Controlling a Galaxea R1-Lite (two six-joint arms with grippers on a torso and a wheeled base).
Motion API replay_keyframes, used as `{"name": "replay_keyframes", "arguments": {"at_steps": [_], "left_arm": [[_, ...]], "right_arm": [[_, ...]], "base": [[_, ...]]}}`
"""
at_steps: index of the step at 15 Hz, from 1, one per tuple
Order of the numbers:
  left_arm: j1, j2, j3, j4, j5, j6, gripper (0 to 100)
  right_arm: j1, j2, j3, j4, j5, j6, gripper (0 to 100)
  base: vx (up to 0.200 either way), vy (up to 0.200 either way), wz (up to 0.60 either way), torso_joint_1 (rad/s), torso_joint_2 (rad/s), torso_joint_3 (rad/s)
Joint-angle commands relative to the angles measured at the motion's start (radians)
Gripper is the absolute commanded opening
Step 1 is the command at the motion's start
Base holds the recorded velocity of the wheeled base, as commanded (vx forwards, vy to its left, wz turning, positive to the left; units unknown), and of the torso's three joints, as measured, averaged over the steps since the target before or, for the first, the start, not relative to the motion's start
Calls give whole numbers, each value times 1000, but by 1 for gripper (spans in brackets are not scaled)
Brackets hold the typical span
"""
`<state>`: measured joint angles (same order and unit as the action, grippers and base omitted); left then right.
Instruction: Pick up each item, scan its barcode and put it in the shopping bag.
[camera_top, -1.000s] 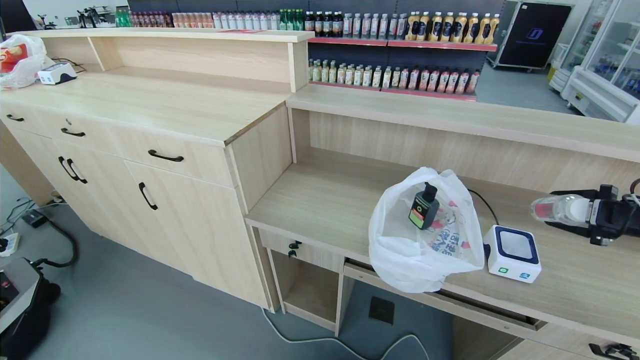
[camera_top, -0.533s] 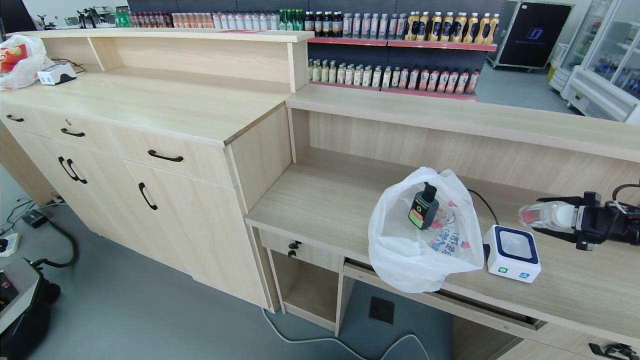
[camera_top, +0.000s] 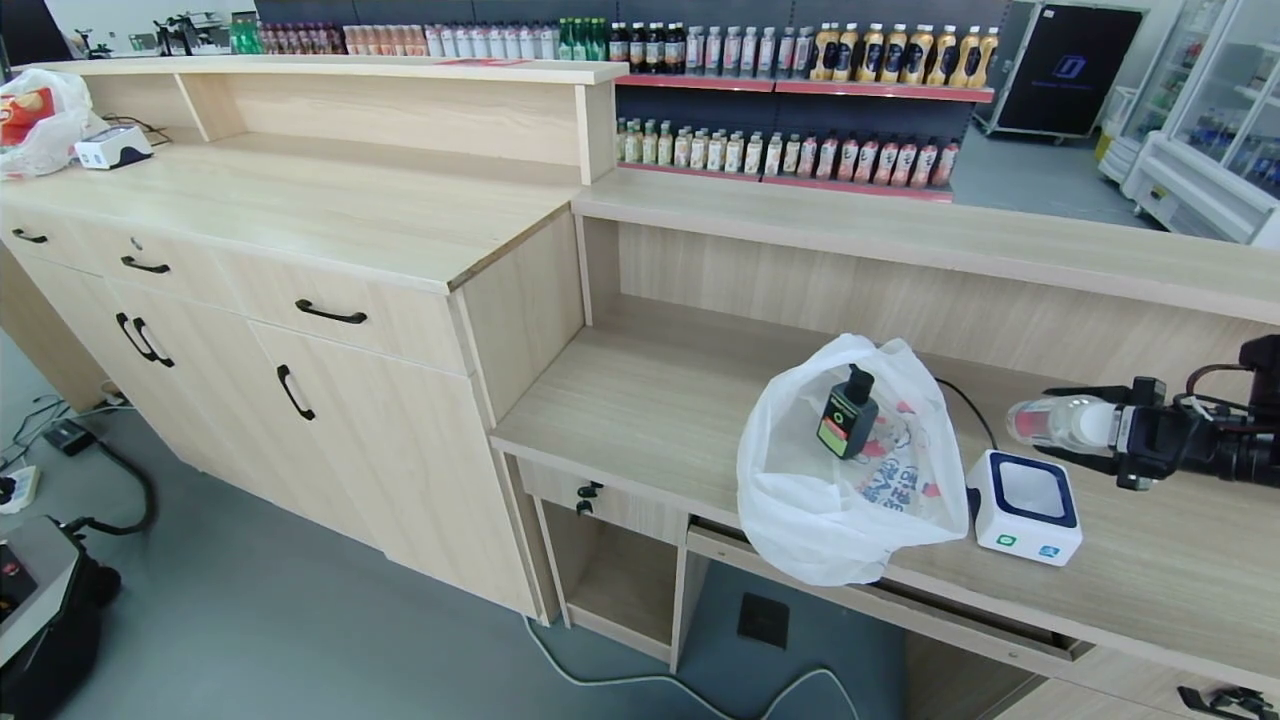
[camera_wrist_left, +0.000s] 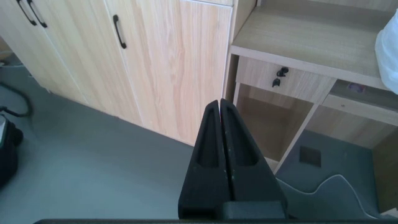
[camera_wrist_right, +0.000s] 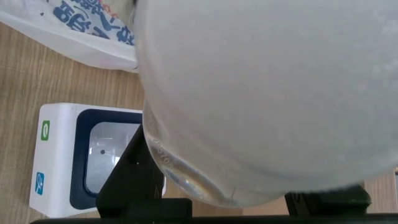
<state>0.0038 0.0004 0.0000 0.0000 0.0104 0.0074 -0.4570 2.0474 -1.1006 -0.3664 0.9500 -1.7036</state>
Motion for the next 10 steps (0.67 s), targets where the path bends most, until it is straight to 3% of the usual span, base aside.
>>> {"name": "replay_keyframes", "arguments": {"at_steps": [1, 10], "left_arm": [[1, 0, 0, 0, 0, 0, 0], [1, 0, 0, 0, 0, 0, 0]], "right_arm": [[3, 13, 1, -3, 0, -2, 0], [-6, 26, 33, -32, 0, -7, 0]], "base": [[0, 0, 0, 0, 0, 0], [0, 0, 0, 0, 0, 0]]}}
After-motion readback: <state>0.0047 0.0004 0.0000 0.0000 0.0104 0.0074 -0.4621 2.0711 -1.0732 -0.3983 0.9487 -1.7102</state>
